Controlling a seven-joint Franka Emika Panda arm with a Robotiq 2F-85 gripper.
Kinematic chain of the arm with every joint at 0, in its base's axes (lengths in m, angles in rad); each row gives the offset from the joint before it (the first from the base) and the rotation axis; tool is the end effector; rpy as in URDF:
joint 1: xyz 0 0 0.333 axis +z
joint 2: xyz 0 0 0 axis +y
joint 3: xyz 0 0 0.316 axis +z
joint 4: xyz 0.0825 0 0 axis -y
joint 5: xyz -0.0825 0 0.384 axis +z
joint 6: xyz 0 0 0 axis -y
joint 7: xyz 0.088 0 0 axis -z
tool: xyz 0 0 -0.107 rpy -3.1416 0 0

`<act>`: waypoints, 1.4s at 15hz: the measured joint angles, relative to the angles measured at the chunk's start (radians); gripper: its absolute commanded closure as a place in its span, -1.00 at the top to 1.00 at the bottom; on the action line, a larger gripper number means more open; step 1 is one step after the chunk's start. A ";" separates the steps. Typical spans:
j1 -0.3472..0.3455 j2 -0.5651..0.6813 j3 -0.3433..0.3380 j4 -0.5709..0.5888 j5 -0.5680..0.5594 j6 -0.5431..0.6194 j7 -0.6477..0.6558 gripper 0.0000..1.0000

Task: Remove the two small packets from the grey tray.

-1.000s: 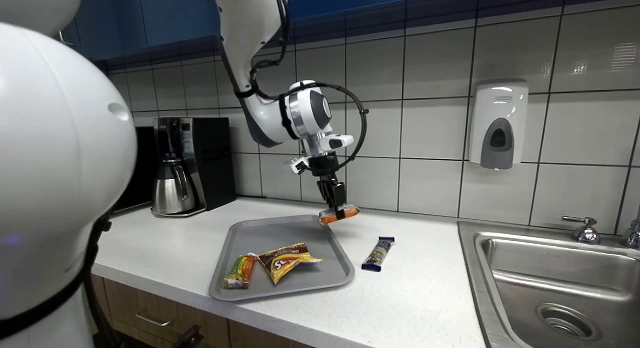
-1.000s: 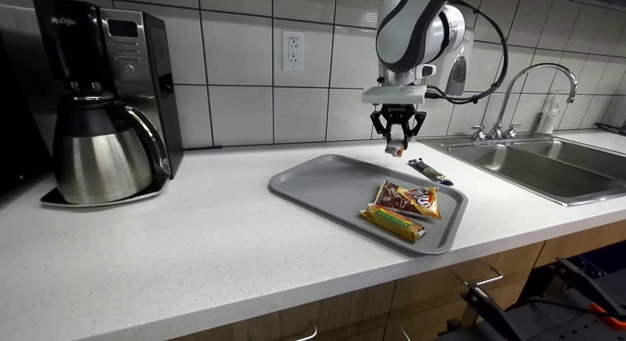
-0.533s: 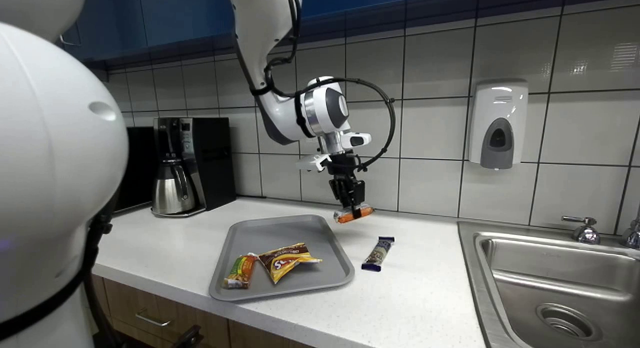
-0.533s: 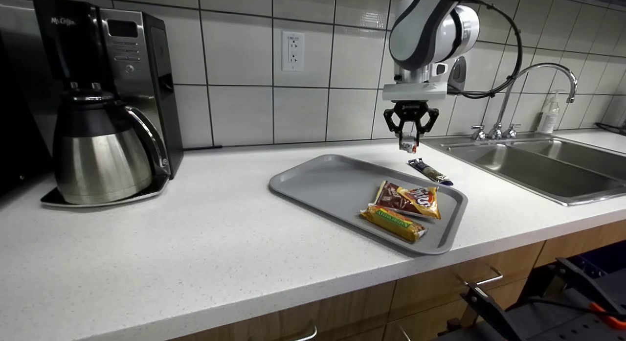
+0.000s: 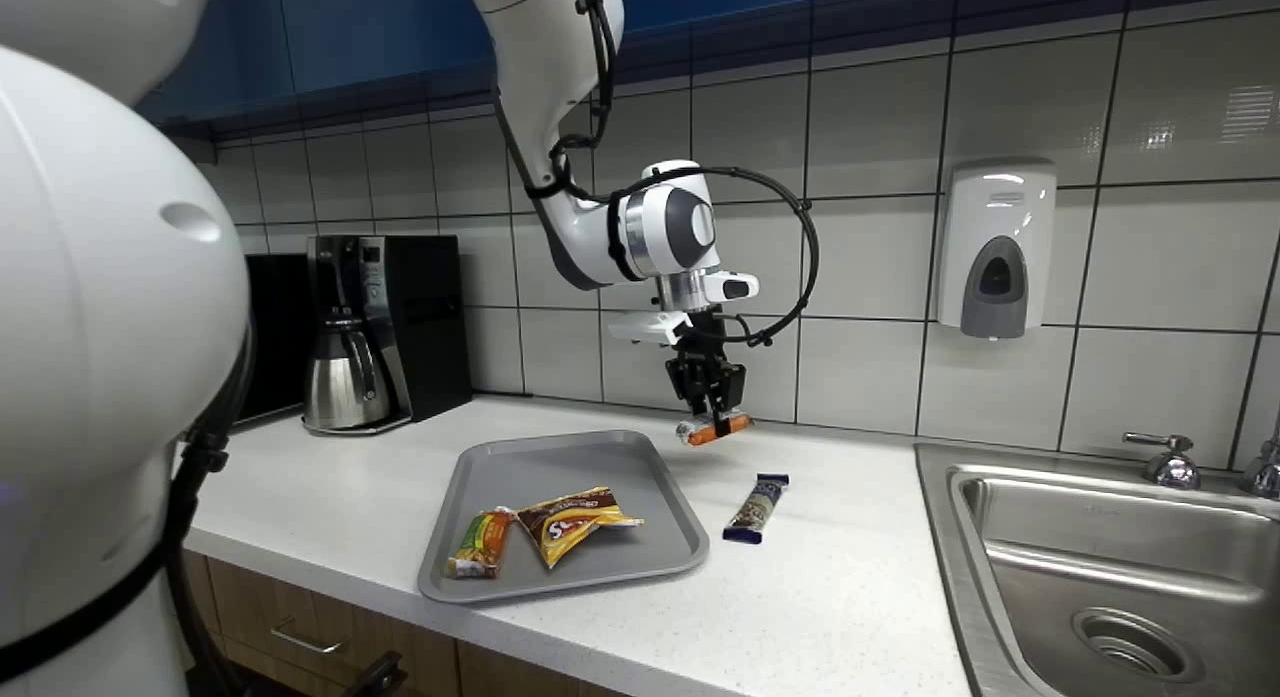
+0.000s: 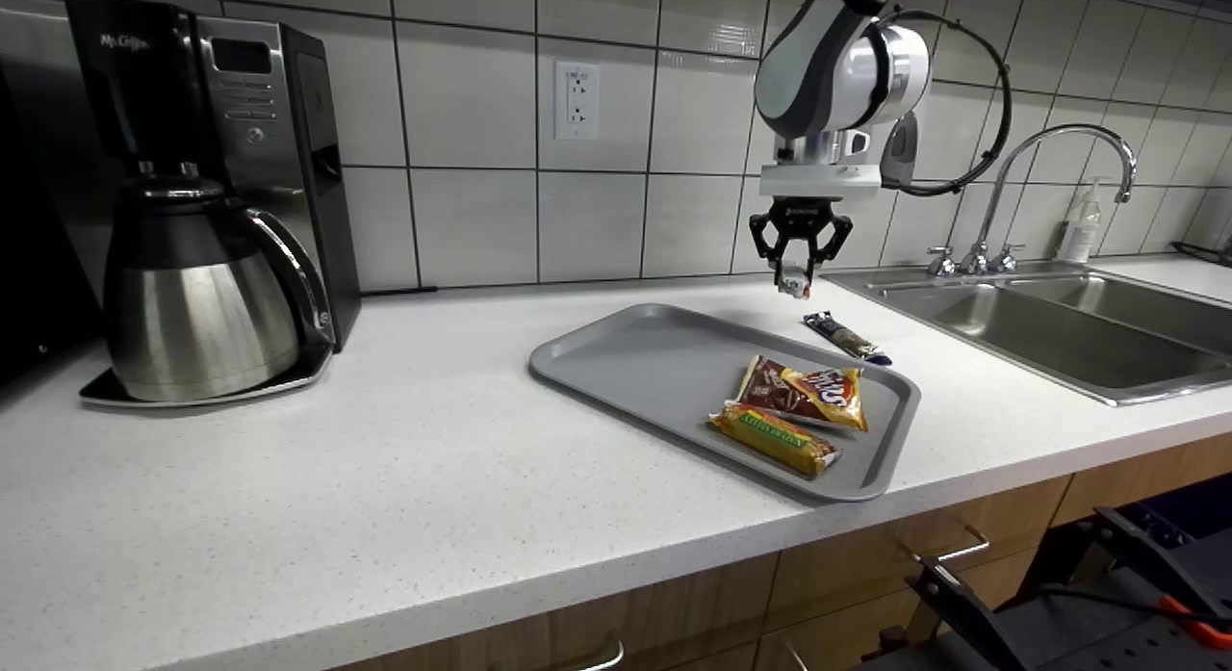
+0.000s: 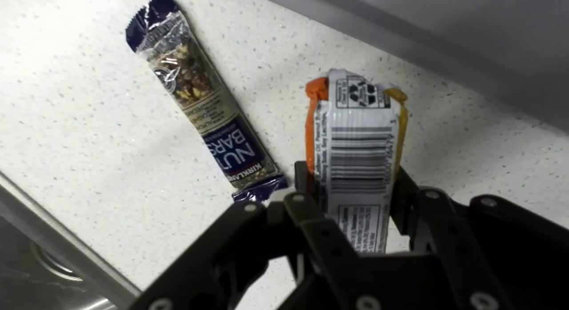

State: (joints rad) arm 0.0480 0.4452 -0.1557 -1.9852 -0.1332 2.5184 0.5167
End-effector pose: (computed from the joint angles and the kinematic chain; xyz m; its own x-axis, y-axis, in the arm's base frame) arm 0.6180 -0.0619 0.2497 0.8708 -0.4697 0.1456 -0.4847 -0.8697 0.0934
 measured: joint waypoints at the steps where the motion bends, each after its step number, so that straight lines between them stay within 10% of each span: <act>1: 0.000 0.017 0.004 0.015 0.009 0.000 -0.018 -0.65; 16: 0.012 0.215 0.016 0.185 0.027 -0.004 -0.079 -0.65; 17: 0.012 0.222 0.016 0.190 0.027 -0.004 -0.079 0.35; 21: 0.012 0.232 0.016 0.206 0.031 -0.006 -0.079 0.80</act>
State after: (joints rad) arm 0.0602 0.6775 -0.1396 -1.7792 -0.1018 2.5119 0.4379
